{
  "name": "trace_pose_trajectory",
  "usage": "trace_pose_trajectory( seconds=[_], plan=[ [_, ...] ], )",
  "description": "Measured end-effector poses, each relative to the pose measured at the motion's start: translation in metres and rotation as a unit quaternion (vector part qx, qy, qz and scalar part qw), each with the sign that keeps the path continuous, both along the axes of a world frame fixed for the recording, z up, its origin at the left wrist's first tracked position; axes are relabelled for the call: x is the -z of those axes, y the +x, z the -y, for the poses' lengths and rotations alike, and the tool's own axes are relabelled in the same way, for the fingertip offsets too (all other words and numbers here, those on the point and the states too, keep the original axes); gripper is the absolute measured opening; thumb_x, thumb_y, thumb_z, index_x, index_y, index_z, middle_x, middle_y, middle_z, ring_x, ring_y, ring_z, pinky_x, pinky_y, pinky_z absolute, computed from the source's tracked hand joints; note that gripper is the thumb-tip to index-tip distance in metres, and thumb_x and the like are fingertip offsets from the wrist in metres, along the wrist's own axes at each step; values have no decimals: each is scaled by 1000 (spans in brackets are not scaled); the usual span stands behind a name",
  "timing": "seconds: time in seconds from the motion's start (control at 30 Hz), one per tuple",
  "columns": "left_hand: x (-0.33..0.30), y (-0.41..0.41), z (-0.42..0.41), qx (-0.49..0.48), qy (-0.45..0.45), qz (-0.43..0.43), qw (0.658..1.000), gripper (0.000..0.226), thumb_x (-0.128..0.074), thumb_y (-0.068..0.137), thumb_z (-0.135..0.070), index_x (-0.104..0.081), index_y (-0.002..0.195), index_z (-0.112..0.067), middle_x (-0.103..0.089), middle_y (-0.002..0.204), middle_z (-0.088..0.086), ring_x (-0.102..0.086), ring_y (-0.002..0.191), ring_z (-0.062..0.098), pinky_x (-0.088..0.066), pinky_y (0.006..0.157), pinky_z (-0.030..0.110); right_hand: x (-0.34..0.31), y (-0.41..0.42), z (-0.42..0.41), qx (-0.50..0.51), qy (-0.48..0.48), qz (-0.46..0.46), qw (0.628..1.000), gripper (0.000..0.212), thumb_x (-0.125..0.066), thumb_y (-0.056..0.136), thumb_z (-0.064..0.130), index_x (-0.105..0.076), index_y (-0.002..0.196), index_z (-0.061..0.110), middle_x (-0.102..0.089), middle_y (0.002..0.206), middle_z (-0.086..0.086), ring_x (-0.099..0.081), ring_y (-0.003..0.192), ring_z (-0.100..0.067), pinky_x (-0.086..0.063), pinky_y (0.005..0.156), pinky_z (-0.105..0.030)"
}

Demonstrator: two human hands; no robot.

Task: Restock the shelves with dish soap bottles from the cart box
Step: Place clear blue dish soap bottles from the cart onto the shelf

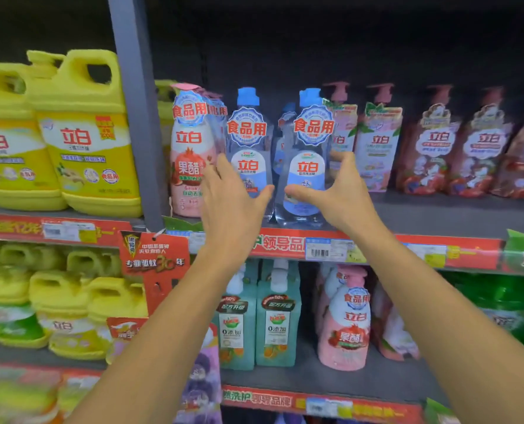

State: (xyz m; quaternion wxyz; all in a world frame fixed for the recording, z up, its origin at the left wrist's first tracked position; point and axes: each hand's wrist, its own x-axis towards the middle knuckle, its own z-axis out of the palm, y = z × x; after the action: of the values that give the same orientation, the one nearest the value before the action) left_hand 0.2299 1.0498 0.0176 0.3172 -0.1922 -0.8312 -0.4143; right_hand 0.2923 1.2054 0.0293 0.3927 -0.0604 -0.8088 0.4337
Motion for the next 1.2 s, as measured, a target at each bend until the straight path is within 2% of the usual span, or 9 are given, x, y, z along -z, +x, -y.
trace_pose_trajectory(
  seconds=[0.13, 0.27, 0.4, 0.53, 0.73, 0.87, 1.03, 1.2],
  plan=[
    [-1, -7, -6, -23, -21, -3, 1000, 75, -73, 84, -47, -38, 135, -5, -49, 135, 15, -49, 122, 36, -44, 94, 46, 5, -1, -2, -11, -8, -23, 1000, 76, -91, 67, 30, -40, 123, 19, -70, 110, 0, -68, 100, -15, -56, 85, -34],
    [-15, -10, -12, -53, -63, 19, 996, 65, -75, 82, -47, -44, 121, -5, -58, 124, 15, -56, 114, 38, -43, 85, 43, 10, -4, -6, -35, -23, -31, 999, 74, -91, 69, 26, -40, 122, 21, -70, 103, 3, -70, 94, -12, -57, 81, -33],
    [-24, -20, -23, -44, -73, 40, 996, 68, -74, 85, -39, -41, 129, 2, -56, 128, 19, -55, 119, 37, -42, 90, 41, 8, -6, -11, -43, -20, -22, 999, 74, -92, 67, 28, -40, 120, 25, -71, 105, 3, -70, 94, -11, -56, 79, -29],
    [-28, -36, -37, -18, -76, 58, 995, 76, -71, 88, -35, -32, 137, 8, -52, 135, 23, -52, 123, 39, -41, 96, 40, 5, -6, -17, -57, -25, -10, 998, 73, -91, 68, 23, -41, 121, 20, -71, 102, 4, -70, 90, -5, -57, 74, -23],
    [-34, -61, -51, 6, -40, 91, 995, 80, -74, 88, -28, -24, 142, 4, -50, 135, 28, -50, 125, 46, -42, 100, 46, 9, -9, -27, -57, -29, -11, 998, 73, -93, 66, 27, -44, 121, 25, -68, 115, -3, -70, 98, -13, -59, 82, -34],
    [-36, -84, -61, -3, -40, 110, 993, 78, -74, 86, -26, -27, 141, 3, -50, 137, 26, -50, 126, 43, -43, 101, 45, 10, -10, -29, -63, -36, -7, 997, 70, -92, 65, 27, -44, 116, 26, -69, 113, -1, -70, 97, -12, -59, 83, -36],
    [-39, -109, -73, -36, -63, 112, 991, 90, -76, 84, -27, -21, 146, 7, -30, 149, 29, -38, 136, 43, -35, 110, 42, 10, -5, -27, -70, -44, -4, 997, 61, -91, 69, 23, -46, 111, 23, -73, 101, 5, -71, 89, -4, -58, 71, -21],
    [-43, -126, -83, -50, -84, 123, 988, 89, -75, 84, -25, -20, 145, 9, -29, 145, 29, -37, 134, 45, -39, 108, 46, 11, -4, -24, -76, -53, -14, 996, 54, -90, 71, 19, -46, 101, 29, -72, 99, 5, -69, 79, 3, -51, 62, -11]
  ],
)
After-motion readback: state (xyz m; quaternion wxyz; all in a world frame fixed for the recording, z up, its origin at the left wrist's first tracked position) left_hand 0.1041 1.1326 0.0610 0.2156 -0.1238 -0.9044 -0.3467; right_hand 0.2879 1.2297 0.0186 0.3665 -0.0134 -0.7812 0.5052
